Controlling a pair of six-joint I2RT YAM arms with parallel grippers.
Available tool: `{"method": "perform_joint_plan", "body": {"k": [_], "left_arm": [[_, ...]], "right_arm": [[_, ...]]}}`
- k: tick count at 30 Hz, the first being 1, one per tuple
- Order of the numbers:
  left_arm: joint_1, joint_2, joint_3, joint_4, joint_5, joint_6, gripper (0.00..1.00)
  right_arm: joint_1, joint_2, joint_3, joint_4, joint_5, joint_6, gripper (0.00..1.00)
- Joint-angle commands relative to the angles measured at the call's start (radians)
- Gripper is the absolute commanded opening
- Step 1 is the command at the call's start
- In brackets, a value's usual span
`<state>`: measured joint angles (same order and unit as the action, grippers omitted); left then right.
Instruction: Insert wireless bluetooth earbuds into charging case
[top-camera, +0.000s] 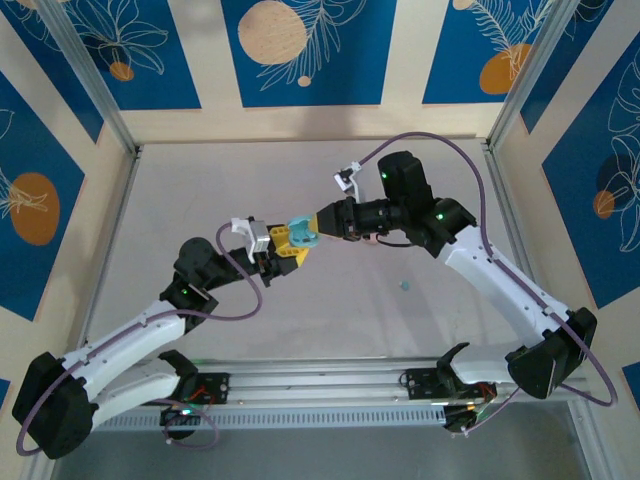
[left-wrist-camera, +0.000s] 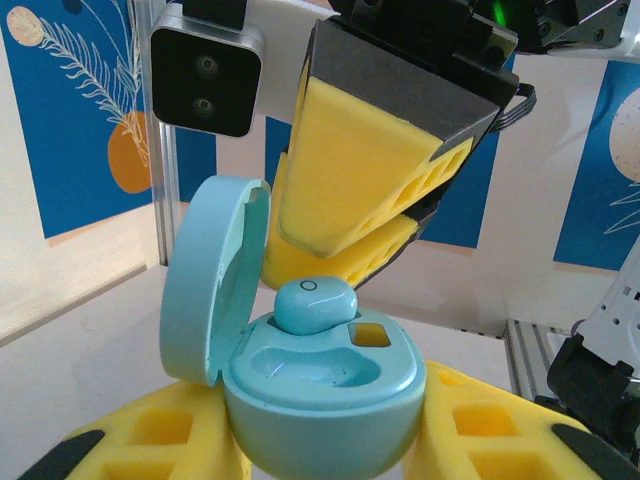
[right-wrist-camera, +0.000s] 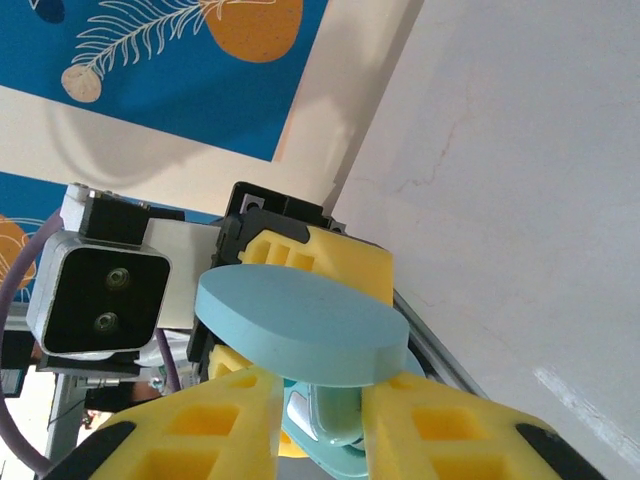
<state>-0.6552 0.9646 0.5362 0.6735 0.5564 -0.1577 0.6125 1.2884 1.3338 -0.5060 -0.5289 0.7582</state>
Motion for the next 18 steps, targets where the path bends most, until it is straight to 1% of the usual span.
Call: {"method": "perform_joint_plan", "body": {"k": [1, 4, 10, 14, 18], "left_arm": [[-0.011, -0.018, 0.002, 0.071, -0.001, 0.009, 0.35], [-0.009, -0.019, 0.001, 0.07, -0.005, 0.014, 0.35], [-0.009, -0.022, -0.011, 0.07, -0.024, 0.028, 0.35], [-0.01, -0.023, -0.016, 0.073, -0.032, 0.031, 0.35], [-0.01, -0.026, -0.017, 0.072, -0.033, 0.033, 0.35]], "right_arm": [[0.0, -0.014, 0.028, -0.066, 0.028, -0.012, 0.31], [-0.002, -0.025, 0.025, -0.067, 0.026, -0.008, 0.32], [-0.015, -0.08, 0.014, -0.051, 0.008, -0.004, 0.4], [-0.043, -0.13, -0.01, -0.055, 0.016, 0.001, 0.4], [-0.068, -0.172, -0.046, -0.057, 0.022, 0.01, 0.37]]}}
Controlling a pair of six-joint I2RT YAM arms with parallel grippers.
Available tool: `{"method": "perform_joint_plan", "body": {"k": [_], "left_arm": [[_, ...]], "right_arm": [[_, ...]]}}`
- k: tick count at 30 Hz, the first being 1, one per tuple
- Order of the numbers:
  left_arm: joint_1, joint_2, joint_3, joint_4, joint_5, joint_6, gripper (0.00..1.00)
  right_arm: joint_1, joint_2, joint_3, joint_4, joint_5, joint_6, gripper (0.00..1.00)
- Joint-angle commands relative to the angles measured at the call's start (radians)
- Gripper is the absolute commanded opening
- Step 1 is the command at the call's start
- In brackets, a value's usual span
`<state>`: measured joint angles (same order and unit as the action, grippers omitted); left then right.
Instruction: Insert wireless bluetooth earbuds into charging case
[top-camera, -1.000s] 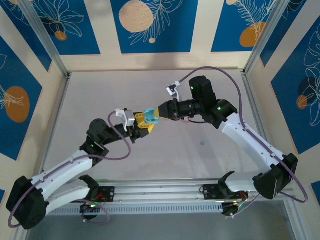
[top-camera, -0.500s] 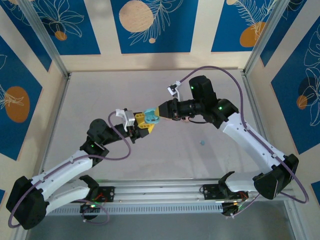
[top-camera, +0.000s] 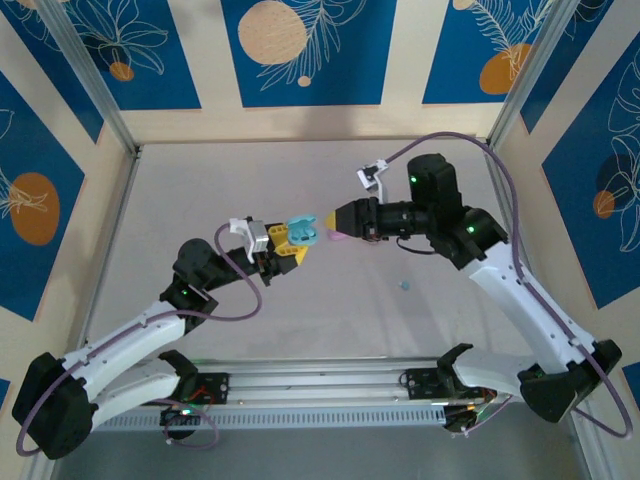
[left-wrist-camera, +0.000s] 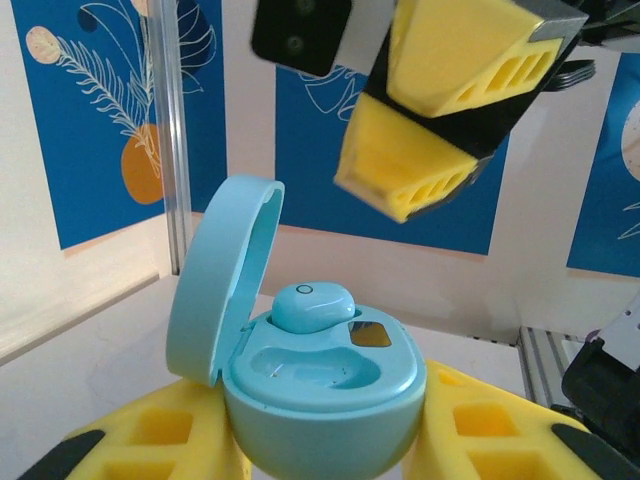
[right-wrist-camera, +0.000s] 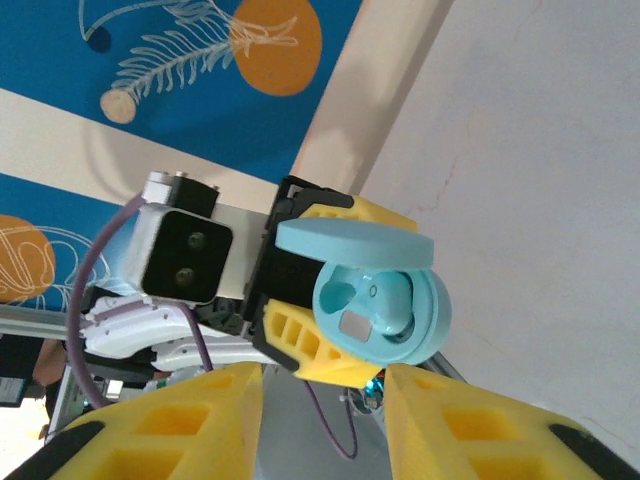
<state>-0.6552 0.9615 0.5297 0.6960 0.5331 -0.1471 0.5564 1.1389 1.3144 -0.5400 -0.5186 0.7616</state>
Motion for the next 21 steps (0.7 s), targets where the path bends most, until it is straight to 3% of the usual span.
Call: {"method": "perform_joint_plan", "body": {"k": [1, 6, 10, 19, 21], "left_arm": [[-0.009, -0.025, -0.01, 0.048, -0.011, 0.022, 0.35], [-0.01, -0.041, -0.012, 0.039, -0.023, 0.026, 0.35], [-0.009, -0.053, -0.016, 0.033, -0.027, 0.024, 0.35], [-0.009, -0.068, -0.017, 0.019, -0.029, 0.024, 0.35], [-0.01, -0.067, -0.016, 0.015, -0.03, 0.024, 0.35]], "right_arm": [[-0.014, -0.027, -0.03, -0.036, 0.015, 0.004, 0.36], [-0.053, -0.045, -0.054, -0.232, 0.211, 0.006, 0.37], [-0.17, -0.102, -0.203, -0.341, 0.387, 0.067, 0.37], [-0.434, -0.134, -0.6, -0.288, 0.456, 0.105, 0.42], [-0.481, -0.116, -0.643, -0.229, 0.415, 0.067, 0.42]]}}
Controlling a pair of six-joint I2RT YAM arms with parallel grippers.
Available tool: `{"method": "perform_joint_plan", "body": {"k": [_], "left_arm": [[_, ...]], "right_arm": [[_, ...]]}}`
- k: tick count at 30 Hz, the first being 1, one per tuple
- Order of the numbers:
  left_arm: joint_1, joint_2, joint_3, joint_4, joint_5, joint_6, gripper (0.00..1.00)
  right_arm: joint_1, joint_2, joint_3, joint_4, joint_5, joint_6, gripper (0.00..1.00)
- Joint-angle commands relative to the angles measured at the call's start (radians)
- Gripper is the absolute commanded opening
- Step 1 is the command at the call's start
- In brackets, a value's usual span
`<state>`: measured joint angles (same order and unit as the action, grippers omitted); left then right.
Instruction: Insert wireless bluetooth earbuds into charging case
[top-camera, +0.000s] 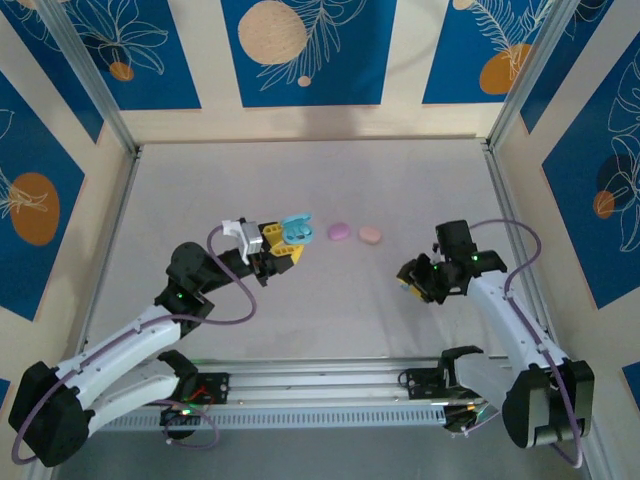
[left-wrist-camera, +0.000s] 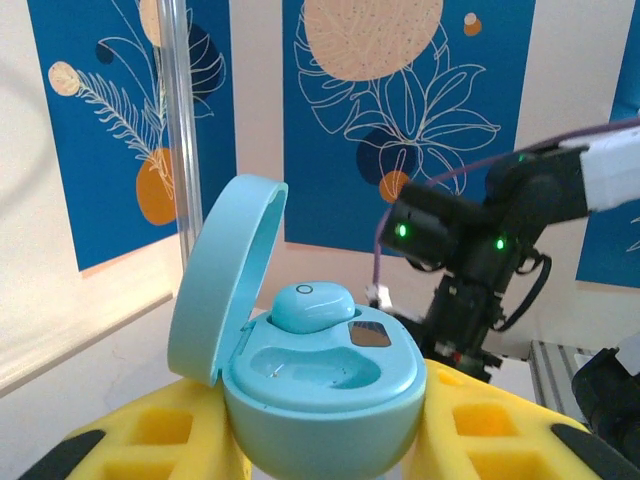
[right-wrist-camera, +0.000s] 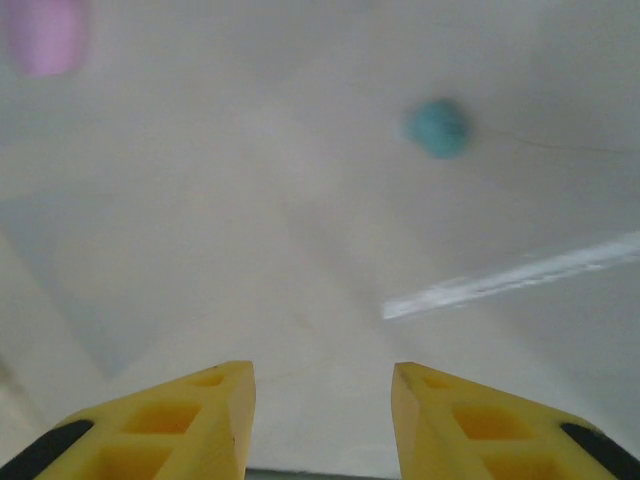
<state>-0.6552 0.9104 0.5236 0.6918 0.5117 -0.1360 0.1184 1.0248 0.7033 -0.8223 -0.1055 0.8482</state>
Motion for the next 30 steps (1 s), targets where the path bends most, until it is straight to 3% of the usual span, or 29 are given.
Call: {"method": "perform_joint_plan", "body": {"k": [1, 6, 12, 30], "left_arm": [[-0.01, -0.014, -0.008, 0.018, -0.009, 0.014, 0.35], [-0.009, 0.004, -0.004, 0.031, -0.004, 0.009, 0.35], [-0.01, 0.015, -0.001, 0.035, -0.004, 0.006, 0.35], [-0.011, 0.012, 0.0, 0.022, -0.013, 0.015, 0.35]], "right_arm": [[-0.061, 0.016, -0.047, 0.079, -0.005, -0.032, 0.42], [-0.13, 0.151, -0.058, 0.185, -0.093, -0.094, 0.42], [-0.137, 0.293, -0.019, 0.245, -0.09, -0.104, 0.42], [-0.047, 0.558, 0.14, 0.244, -0.084, -0.204, 0.42]]}}
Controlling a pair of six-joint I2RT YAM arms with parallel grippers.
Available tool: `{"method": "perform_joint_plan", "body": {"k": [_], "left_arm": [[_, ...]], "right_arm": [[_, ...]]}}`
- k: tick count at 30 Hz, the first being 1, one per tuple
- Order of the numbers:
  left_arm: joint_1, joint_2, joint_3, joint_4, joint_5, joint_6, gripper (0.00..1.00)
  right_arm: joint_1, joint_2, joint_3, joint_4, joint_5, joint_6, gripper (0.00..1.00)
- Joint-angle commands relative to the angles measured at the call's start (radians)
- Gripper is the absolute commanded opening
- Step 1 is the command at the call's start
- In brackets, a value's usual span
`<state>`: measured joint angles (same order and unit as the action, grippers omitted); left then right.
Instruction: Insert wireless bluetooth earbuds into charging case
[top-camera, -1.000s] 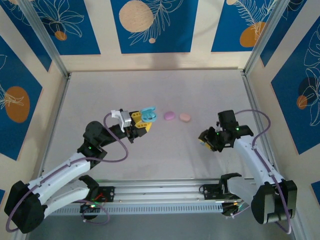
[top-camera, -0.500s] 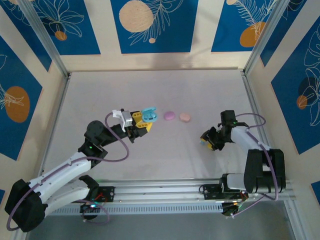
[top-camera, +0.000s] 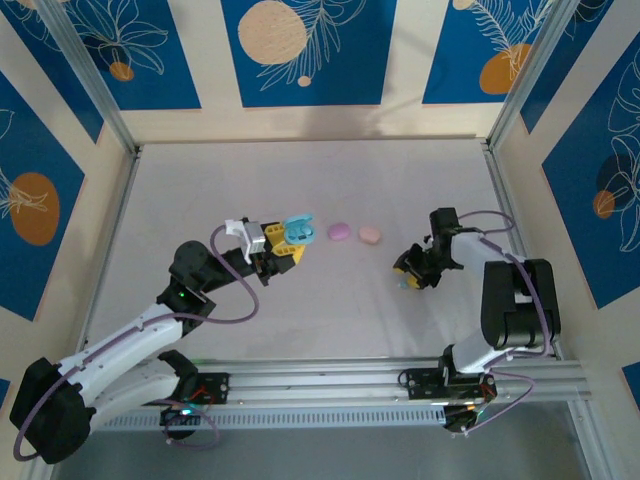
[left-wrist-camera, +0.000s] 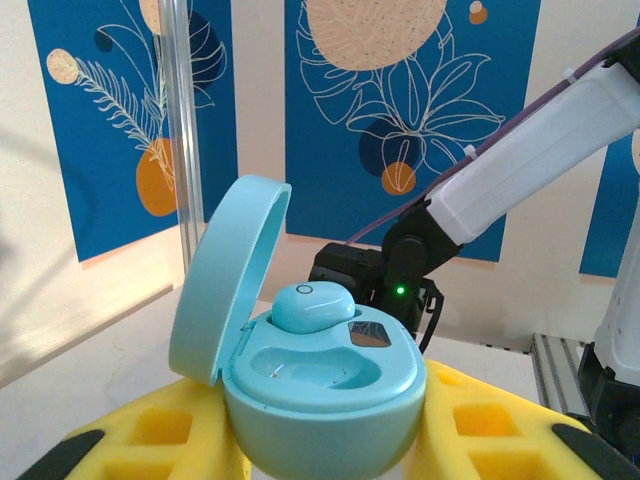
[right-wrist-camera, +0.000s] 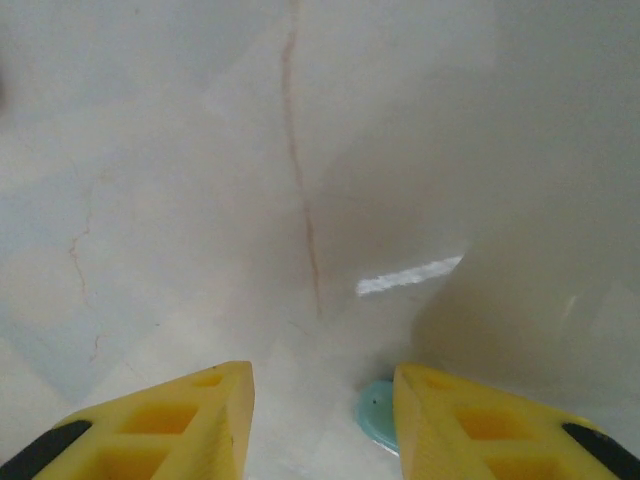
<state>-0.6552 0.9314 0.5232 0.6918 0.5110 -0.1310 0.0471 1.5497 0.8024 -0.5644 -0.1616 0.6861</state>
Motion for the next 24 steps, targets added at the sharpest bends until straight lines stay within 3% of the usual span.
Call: {"method": "perform_joint_plan", "body": {"k": [1, 5, 8, 15, 19, 24], "left_arm": [[-0.01, -0.009, -0.001, 0.022, -0.012, 0.01, 0.35], [-0.01, -0.014, -0.002, 0.016, -0.012, 0.012, 0.35], [-0.01, -0.019, -0.002, 0.011, -0.014, 0.015, 0.35], [-0.01, -0.035, -0.004, -0.002, -0.019, 0.024, 0.35], [-0.009, -0.035, -0.008, 0.005, -0.018, 0.021, 0.35], [-0.01, -0.032, -0.006, 0.008, -0.008, 0.019, 0.35]], "right_arm": [[0.034, 0.045, 0.049, -0.018, -0.031, -0.047, 0.42], [0.086, 0.087, 0.092, -0.038, -0.04, -0.085, 0.41], [0.136, 0.09, 0.129, -0.092, 0.043, -0.095, 0.41], [0.126, -0.092, 0.079, -0.149, 0.2, 0.043, 0.45], [0.107, -0.177, -0.011, -0.134, 0.192, 0.126, 0.46], [0.101, -0.158, -0.056, -0.1, 0.148, 0.141, 0.46]]}}
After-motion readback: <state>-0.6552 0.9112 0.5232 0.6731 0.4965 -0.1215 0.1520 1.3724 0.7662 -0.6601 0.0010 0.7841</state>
